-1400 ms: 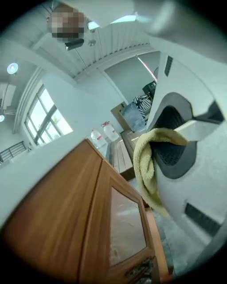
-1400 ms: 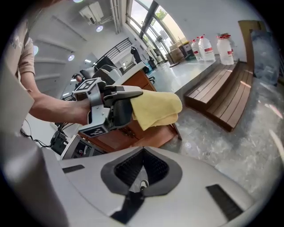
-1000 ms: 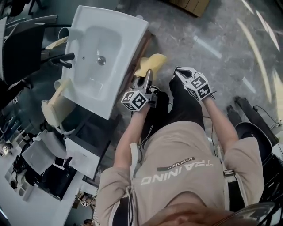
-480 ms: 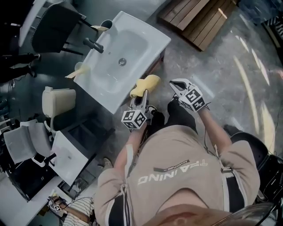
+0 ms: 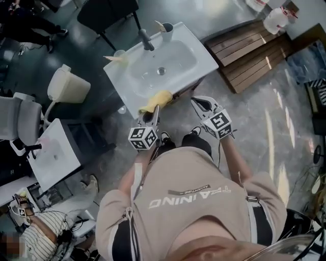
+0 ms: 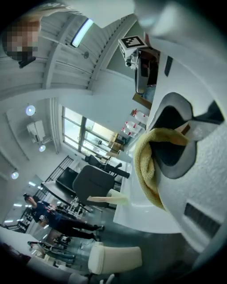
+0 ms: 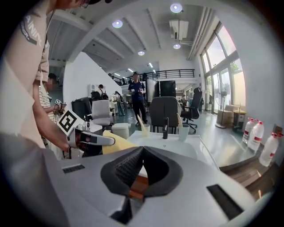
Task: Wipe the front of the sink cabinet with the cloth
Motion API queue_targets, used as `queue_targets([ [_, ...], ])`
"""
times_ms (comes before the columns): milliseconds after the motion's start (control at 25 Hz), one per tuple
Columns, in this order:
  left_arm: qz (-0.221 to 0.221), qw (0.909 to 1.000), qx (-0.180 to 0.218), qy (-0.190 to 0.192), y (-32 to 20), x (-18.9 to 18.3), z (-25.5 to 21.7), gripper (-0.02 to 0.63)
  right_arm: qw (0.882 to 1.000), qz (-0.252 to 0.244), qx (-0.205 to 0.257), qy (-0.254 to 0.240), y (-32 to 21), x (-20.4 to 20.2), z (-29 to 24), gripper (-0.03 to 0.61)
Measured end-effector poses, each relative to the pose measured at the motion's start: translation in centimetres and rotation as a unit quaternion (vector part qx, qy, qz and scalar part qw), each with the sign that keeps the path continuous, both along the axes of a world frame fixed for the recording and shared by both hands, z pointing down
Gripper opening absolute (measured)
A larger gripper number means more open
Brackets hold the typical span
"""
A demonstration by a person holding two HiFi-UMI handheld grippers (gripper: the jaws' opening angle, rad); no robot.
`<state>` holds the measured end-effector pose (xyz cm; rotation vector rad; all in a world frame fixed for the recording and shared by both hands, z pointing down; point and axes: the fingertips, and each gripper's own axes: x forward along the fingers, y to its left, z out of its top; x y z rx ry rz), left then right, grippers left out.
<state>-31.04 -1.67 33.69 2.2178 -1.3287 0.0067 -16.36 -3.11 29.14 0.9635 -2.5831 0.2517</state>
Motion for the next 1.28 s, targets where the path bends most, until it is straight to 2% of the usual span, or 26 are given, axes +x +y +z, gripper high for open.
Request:
queue_targets([
  [200, -0.002, 0.9978, 0.055, -0.037, -0.5, -1.9, -4.1, 0.043, 0.999, -0.015, 0.014, -0.035, 0.2, -3.1, -4.0, 0.012],
  [440, -0.007, 0.9925, 0.108, -0.058, -1.3, -2.6, -8.7, 0.043, 0.998, -0.048, 0.047, -0.022, 1.1, -4.3, -6.9, 0.012],
  [600, -0.02, 0.9908, 0.122, -0.055, -2.6, -2.4, -11.1, 0.043, 0.996, -0.047, 0.073, -0.03, 0.1, -3.6, -9.6, 0.011],
  [760, -0.018, 0.986, 0.15, -0.071, -2.9, -1.1, -14.3, 0.043, 0.994, -0.024, 0.086, -0.06, -0.6, -1.7, -12.0, 0.011],
  [960, -0.008, 0.973, 0.202, -0.112, -3.1, 0.2, -18.3, 0.043, 0.99, 0.005, 0.093, -0.11, -1.0, 0.0, -14.3, 0.011],
  [1120, -0.009, 0.9674, 0.221, -0.124, -3.5, 0.6, -20.0, 0.043, 0.987, 0.016, 0.11, -0.112, -1.0, 1.1, -15.6, 0.011],
  [1280, -0.02, 0.965, 0.233, -0.119, -4.2, 0.7, -20.8, 0.043, 0.985, 0.021, 0.139, -0.102, -1.4, 2.3, -17.1, 0.012],
])
